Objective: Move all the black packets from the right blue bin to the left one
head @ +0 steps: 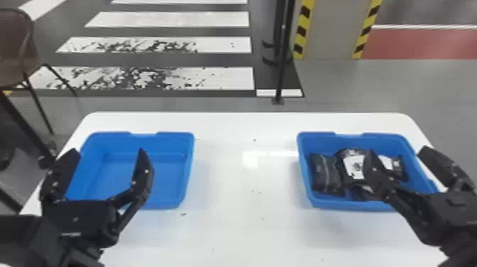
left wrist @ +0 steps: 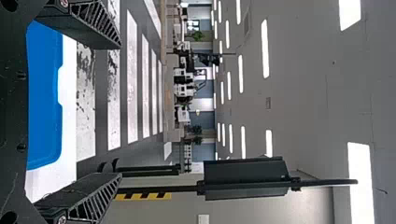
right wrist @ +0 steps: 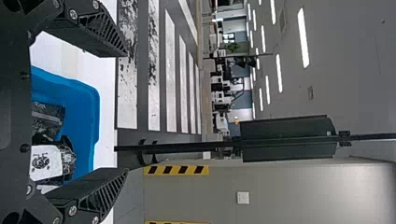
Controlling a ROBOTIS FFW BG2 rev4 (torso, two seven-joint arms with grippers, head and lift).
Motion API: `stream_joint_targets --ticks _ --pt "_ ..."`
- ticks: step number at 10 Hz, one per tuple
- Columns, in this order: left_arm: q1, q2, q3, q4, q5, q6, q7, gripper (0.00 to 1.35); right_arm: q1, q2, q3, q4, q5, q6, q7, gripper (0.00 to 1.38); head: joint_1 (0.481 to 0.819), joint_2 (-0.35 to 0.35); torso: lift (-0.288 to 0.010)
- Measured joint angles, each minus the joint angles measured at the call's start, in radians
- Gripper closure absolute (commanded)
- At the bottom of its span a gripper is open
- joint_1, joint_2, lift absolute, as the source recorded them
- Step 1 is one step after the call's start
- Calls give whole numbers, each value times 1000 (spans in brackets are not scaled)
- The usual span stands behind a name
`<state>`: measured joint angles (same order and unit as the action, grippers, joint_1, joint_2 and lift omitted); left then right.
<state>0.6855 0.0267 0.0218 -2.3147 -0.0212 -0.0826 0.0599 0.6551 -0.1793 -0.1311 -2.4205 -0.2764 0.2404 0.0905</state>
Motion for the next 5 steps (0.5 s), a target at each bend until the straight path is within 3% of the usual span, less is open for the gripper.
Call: stream_joint_targets --ticks 2,5 --pt "-1 8 -21 11 59 -11 -2 67 -1 0 0 9 -1 -21 14 148 695 -4 -140" --pt "-5 7 -21 23 16 -85 -9 78 -2 1 -1 18 -2 -36 17 154 695 -11 -140"
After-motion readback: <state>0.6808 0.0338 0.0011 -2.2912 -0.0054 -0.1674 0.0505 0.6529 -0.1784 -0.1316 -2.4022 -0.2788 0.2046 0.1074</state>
